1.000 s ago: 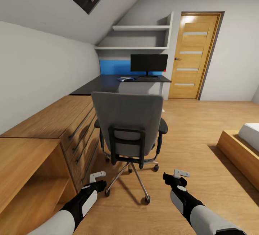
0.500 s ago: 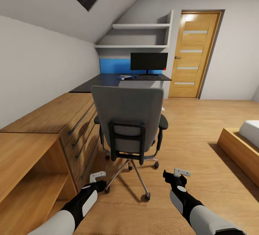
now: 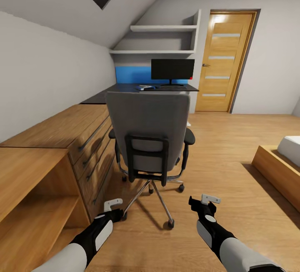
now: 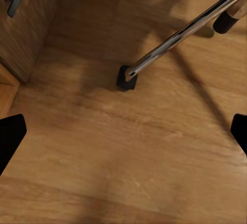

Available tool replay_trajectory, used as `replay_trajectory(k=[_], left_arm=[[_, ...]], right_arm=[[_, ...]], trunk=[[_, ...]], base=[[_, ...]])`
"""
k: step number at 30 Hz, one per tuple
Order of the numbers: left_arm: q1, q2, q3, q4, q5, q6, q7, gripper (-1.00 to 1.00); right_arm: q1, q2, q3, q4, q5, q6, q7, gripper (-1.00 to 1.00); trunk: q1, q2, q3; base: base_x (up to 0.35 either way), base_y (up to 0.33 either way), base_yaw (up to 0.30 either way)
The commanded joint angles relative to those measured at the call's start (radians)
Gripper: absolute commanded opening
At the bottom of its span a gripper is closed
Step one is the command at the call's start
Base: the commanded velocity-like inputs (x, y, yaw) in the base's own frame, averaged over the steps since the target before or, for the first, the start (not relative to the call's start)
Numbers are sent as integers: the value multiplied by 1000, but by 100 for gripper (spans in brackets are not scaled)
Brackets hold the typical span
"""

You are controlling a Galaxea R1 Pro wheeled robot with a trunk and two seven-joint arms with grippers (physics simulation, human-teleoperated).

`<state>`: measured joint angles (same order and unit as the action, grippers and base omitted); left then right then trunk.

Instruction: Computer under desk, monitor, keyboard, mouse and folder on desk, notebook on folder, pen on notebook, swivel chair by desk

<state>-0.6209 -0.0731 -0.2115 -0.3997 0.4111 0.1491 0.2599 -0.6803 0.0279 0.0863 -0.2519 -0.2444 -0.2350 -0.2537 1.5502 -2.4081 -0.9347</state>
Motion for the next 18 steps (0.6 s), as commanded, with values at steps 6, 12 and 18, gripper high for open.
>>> replay_trajectory(k=[6, 12, 18], left_arm=[[0, 1, -8, -2, 7, 4, 7, 100], [0, 1, -9, -2, 6, 3, 6, 100], [0, -2, -12, -2, 7, -22, 5, 100]], right_arm=[[-1, 2, 10, 0, -8, -18, -5, 100], [0, 16, 10, 1, -3, -25, -6, 100], [2, 30, 13, 1, 27, -60, -6, 100]], trunk=[[11, -22, -10], [11, -22, -10], [11, -22, -10]], base=[[0, 0, 0], [0, 0, 0], [0, 0, 0]])
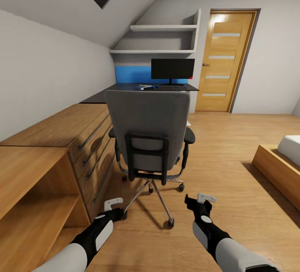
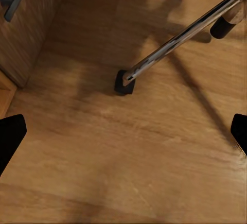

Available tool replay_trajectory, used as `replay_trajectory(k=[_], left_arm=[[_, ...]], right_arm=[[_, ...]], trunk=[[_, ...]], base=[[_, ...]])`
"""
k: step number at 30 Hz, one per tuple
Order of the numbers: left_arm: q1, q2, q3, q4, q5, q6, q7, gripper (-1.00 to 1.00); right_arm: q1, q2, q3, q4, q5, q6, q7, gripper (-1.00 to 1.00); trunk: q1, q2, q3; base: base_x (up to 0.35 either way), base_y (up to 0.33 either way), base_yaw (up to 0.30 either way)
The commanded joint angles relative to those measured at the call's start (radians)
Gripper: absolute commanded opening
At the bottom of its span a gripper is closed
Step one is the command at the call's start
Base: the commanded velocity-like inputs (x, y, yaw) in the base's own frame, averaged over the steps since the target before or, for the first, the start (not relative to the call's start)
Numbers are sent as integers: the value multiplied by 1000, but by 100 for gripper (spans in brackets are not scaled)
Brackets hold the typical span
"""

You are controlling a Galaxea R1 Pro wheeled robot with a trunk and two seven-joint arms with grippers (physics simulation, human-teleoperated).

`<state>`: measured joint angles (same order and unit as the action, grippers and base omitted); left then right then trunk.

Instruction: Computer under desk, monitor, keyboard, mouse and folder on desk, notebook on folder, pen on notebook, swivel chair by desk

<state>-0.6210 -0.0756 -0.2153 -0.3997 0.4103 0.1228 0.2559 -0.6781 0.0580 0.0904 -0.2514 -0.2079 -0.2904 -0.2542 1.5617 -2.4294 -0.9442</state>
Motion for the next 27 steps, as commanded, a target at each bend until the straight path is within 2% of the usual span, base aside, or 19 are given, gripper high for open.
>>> replay_trajectory(k=[1, 2, 6, 10, 21, 27], left_arm=[[0, 1, -9, -2, 8, -6, 8, 100], [0, 0, -12, -2, 8, -45, 8, 100], [0, -1, -14, 10, 8, -69, 7, 100], [0, -1, -15, 15, 7, -77, 7, 100], [0, -1, -15, 26, 7, -83, 8, 100], [0, -2, -18, 30, 7, -83, 8, 100]], right_arm=[[0, 0, 9, 1, -2, -16, -5, 100], [2, 3, 9, 4, 26, -71, -5, 100], [4, 3, 9, 9, 44, -107, -5, 100], [4, 3, 9, 11, 50, -119, -4, 100], [5, 3, 9, 28, 54, -126, 2, 100], [5, 3, 9, 30, 55, -127, 3, 100]], trunk=[[0, 0, -1], [0, 0, -1], [0, 0, -1], [0, 0, -1], [0, 0, -1], [0, 0, -1]], base=[[10, 0, 0], [155, 0, 0], [235, 0, 0], [221, 0, 0], [57, -1, 0], [189, -51, 0]])
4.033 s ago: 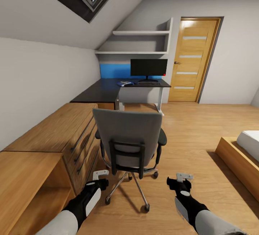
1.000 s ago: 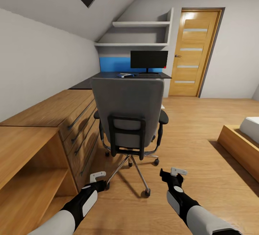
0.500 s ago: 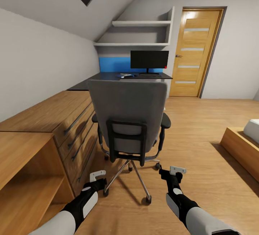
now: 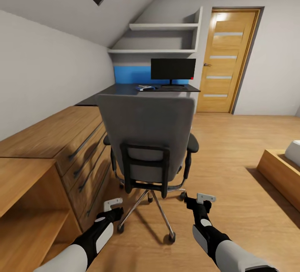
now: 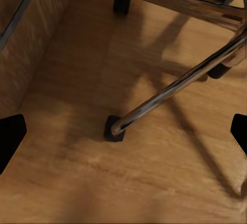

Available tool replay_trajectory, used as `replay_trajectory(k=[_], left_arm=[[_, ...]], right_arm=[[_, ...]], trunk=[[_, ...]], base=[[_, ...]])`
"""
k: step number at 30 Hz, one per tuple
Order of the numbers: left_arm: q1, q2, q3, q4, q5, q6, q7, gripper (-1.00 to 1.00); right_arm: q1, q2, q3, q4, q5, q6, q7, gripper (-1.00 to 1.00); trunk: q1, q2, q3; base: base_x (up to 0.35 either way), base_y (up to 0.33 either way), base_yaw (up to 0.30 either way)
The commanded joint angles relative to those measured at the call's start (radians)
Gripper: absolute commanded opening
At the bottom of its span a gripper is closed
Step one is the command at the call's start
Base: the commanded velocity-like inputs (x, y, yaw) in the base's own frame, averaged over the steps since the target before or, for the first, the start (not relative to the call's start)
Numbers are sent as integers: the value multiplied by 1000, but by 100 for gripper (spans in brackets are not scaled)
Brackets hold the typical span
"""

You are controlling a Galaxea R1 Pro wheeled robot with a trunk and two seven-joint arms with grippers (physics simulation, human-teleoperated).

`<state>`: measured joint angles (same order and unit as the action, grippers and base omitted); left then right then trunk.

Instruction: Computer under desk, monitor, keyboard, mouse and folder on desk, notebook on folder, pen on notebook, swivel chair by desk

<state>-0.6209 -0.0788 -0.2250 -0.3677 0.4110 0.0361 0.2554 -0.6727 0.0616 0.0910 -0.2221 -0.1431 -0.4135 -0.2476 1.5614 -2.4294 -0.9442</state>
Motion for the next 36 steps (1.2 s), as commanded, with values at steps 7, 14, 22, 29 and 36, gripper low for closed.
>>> replay_trajectory(k=[7, 14, 22, 29, 36], left_arm=[[0, 1, -21, 1, 6, 4, 8, 100], [0, 1, -62, 1, 6, 2, 8, 100], [0, 2, -69, 1, 6, 1, 10, 100], [0, 2, -70, 1, 5, 1, 10, 100], [0, 2, -71, 1, 5, -13, 10, 100]], right_arm=[[-1, 0, 9, 1, -10, -4, -5, 100], [-1, 0, 9, 1, -10, -4, -5, 100], [-1, 0, 9, 3, -10, -4, -4, 100], [-1, 0, 9, 3, -10, -4, -4, 100], [0, 0, 9, 3, -10, -4, -5, 100]], trunk=[[0, 0, -1], [0, 0, -1], [0, 0, -1], [0, 0, -1], [0, 0, -1]], base=[[172, -90, 0], [220, -201, 0], [242, -232, 0], [244, -234, 0], [244, -236, 0]])
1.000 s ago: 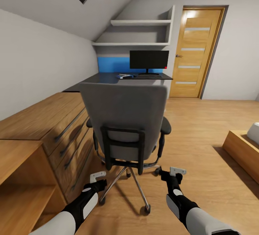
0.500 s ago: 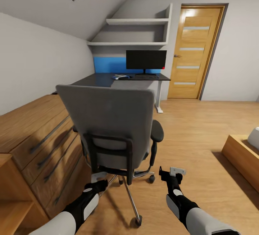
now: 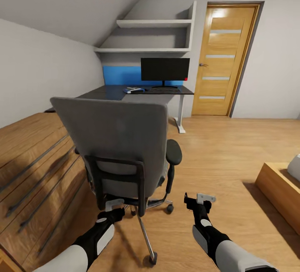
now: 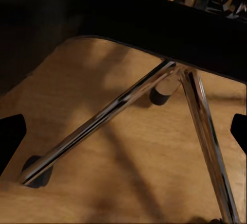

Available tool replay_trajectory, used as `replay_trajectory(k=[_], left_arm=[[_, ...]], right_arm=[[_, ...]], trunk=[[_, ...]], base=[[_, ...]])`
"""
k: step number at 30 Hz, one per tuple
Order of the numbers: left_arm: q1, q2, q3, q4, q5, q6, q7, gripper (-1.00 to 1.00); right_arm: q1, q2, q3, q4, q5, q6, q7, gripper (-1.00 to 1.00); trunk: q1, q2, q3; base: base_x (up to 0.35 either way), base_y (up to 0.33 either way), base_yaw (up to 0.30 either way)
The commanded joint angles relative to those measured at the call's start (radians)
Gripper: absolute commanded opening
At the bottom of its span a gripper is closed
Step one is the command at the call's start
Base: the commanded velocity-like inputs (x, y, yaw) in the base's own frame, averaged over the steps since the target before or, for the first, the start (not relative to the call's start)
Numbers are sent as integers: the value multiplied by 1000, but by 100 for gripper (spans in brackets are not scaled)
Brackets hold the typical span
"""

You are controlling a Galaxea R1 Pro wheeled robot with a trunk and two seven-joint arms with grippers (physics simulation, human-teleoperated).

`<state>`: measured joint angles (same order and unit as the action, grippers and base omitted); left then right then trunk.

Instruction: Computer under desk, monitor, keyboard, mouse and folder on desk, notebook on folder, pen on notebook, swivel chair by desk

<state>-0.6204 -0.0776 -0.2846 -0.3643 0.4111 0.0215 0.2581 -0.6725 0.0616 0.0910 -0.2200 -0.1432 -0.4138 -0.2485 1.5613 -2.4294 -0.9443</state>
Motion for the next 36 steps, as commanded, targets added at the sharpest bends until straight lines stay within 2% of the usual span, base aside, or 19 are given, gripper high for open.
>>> replay_trajectory(k=[1, 12, 29, 36], left_arm=[[-1, 1, -11, -2, 5, -5, 8, 100], [-1, 1, -11, -2, 6, -17, 6, 100], [-1, 1, -12, -2, 6, -17, 6, 100], [-1, 1, -11, -2, 6, -17, 6, 100]], right_arm=[[-1, 0, 9, 1, -10, -3, -4, 100], [-1, 0, 9, 1, -10, -3, -5, 100], [-1, 0, 9, 2, -10, -3, -3, 100], [-1, 1, 9, 14, -10, -3, -3, 100]], trunk=[[0, 0, -1], [0, 0, -1], [0, 0, -1], [0, 0, -1]], base=[[244, -236, 0], [184, -184, 0], [-287, -3, 0], [-165, 95, 0]])
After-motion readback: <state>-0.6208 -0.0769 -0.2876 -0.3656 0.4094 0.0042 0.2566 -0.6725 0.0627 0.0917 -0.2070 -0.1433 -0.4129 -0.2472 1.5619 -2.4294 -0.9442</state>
